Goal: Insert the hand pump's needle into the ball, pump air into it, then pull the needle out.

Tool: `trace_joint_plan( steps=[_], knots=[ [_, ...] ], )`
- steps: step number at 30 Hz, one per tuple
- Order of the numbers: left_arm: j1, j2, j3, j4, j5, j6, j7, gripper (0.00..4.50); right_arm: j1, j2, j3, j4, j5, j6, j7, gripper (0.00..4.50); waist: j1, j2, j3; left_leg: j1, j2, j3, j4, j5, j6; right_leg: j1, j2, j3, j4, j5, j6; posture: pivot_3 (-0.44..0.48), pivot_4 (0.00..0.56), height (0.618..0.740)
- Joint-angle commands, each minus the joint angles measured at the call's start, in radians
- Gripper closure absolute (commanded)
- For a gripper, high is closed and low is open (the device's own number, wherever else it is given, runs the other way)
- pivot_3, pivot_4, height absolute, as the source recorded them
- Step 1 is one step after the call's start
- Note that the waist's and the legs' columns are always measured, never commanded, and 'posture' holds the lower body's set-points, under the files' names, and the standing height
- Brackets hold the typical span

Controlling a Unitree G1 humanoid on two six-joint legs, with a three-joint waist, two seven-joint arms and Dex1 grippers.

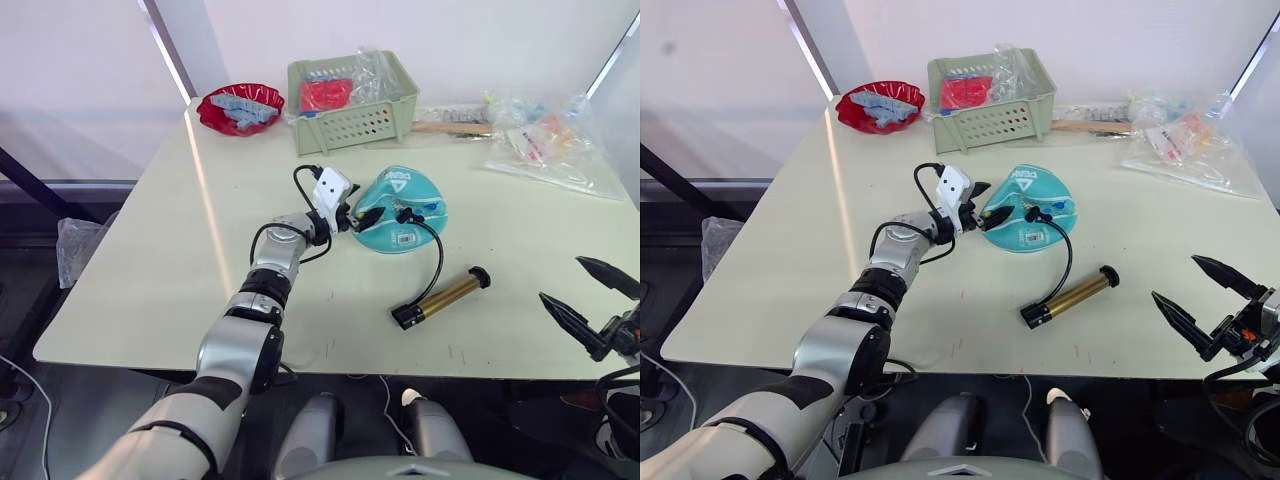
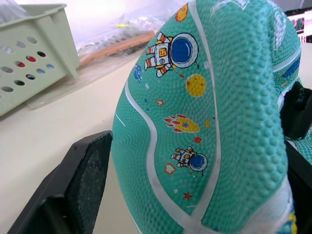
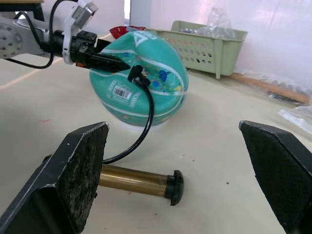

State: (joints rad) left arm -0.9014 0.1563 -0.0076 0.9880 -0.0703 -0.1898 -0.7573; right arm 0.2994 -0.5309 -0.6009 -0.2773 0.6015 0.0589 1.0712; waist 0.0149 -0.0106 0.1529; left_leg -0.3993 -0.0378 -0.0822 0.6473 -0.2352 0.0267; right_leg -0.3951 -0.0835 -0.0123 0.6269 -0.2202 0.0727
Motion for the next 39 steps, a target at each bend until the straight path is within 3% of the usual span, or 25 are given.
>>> trace_joint_plan(
  steps=[1, 8, 18, 24, 39],
  knots=[
    [0.018, -0.006, 0.019, -0.065, -0.036, -0.032, -0.026, 0.2, -0.005, -0.017, 0.0, 0.005, 0.017, -0.029, 0.004, 0.0, 0.0, 0.0, 0.002, 0.0, 0.0, 0.0, 0.0, 0.0, 0.0, 0.0, 0.0, 0.0, 0.0, 0.0, 0.0, 0.0, 0.15, 0.737],
    [0.044, -0.008, 0.054, -0.157, -0.099, -0.033, -0.054, 0.2, -0.058, -0.021, 0.019, 0.051, 0.012, -0.048, -0.011, 0.0, -0.001, 0.002, 0.009, 0.0, 0.0, 0.001, 0.0, 0.0, 0.0, -0.001, 0.0, 0.001, 0.0, 0.002, -0.003, 0.0, 0.15, 0.737],
    [0.185, 0.052, 0.072, -0.462, -0.202, 0.074, -0.107, 0.2, -0.079, -0.022, 0.072, 0.089, 0.009, -0.056, -0.009, 0.0, -0.003, 0.003, 0.01, 0.0, 0.001, 0.002, 0.0, 0.0, 0.0, -0.001, 0.001, 0.002, 0.0, 0.003, -0.004, 0.0, 0.15, 0.737],
    [0.348, 0.162, 0.074, -0.673, -0.232, 0.179, -0.132, 0.2, -0.067, -0.025, 0.093, 0.134, -0.025, -0.096, 0.005, 0.0, -0.004, 0.004, 0.01, 0.001, 0.001, 0.002, 0.0, 0.0, 0.0, -0.001, 0.001, 0.003, 0.001, 0.003, -0.005, 0.0, 0.15, 0.737],
    [0.729, 0.376, 0.157, -0.906, -0.255, 0.236, -0.152, 0.2, -0.011, -0.098, 0.069, 0.272, -0.031, -0.081, 0.034, 0.0, -0.001, 0.006, 0.011, 0.002, 0.005, 0.006, 0.0, 0.0, 0.0, -0.002, 0.001, 0.006, 0.001, 0.001, -0.01, 0.0, 0.15, 0.737]
  ],
)
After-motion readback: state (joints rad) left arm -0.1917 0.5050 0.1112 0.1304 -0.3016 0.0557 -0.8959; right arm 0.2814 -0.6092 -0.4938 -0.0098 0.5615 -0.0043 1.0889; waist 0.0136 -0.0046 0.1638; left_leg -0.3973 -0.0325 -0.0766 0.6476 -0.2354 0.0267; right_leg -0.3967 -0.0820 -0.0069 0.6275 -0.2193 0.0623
